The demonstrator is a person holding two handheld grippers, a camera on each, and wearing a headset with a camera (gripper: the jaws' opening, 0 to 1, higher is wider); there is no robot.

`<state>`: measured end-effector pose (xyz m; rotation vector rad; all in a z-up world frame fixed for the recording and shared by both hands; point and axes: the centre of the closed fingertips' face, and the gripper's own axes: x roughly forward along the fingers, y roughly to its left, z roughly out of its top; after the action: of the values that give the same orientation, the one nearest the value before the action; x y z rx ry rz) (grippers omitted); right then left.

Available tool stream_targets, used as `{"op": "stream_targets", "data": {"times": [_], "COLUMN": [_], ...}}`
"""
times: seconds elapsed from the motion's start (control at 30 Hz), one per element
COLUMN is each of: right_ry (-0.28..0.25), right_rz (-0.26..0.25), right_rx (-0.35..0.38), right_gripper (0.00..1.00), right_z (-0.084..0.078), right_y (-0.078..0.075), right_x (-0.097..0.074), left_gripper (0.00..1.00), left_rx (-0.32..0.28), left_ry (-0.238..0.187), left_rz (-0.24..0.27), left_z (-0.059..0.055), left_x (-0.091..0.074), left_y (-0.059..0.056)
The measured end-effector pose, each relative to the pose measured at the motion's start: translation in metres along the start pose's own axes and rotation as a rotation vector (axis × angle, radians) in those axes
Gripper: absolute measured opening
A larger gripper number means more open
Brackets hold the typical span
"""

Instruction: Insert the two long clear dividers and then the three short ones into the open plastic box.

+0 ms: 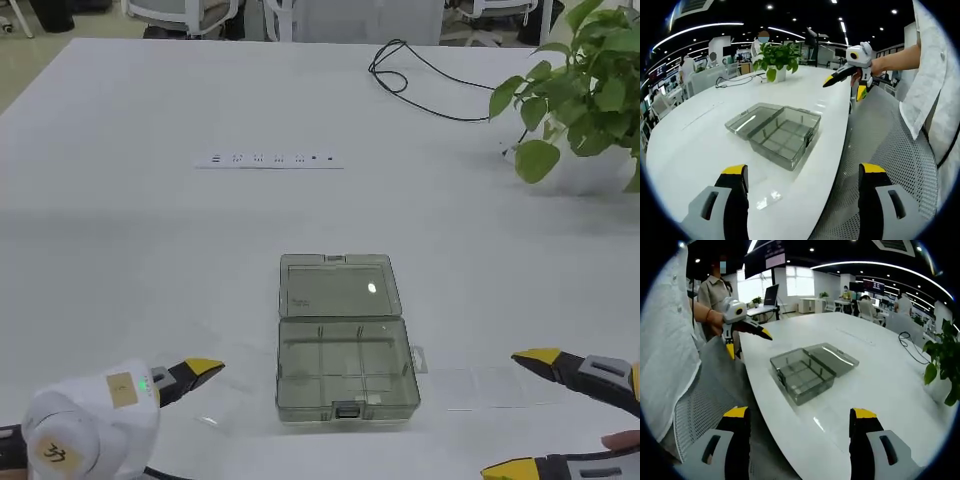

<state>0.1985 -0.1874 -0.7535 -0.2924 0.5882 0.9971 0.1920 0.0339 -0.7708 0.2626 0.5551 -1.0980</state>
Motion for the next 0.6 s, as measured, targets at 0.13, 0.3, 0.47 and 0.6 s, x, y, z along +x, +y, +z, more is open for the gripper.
{"op": "stream_targets", "data": {"times": [0.13,0.3,0.47,0.6], "right_ry": [0.000,-0.001,-0.002,-0.003], "right_rz": [-0.001,0.000,-0.001,-0.001], "right_rx": [-0.001,0.000,0.003,0.003], "right_gripper": [0.82,0.82,0.82,0.82], "right_z": [0.0000,0.0005,0.0009,0.0009], "right_y": [-0.0004,-0.0006,-0.0005,-0.0004], "right_x": [0.0001,0.0004,0.0006,0.0007], "left_gripper": [0.93,0.92,0.92,0.92], "left_rx": [-0.002,-0.002,-0.004,-0.005], "left_ry": [0.001,0.003,0.003,0.005], "left_rz": [0.000,-0.003,-0.003,-0.004], "left_z": [-0.0003,-0.0004,0.0001,0.0000], "left_x": [-0.0001,0.0000,0.0003,0.0007], "left_y": [0.0000,-0.0002,-0.0005,-0.0007]}}
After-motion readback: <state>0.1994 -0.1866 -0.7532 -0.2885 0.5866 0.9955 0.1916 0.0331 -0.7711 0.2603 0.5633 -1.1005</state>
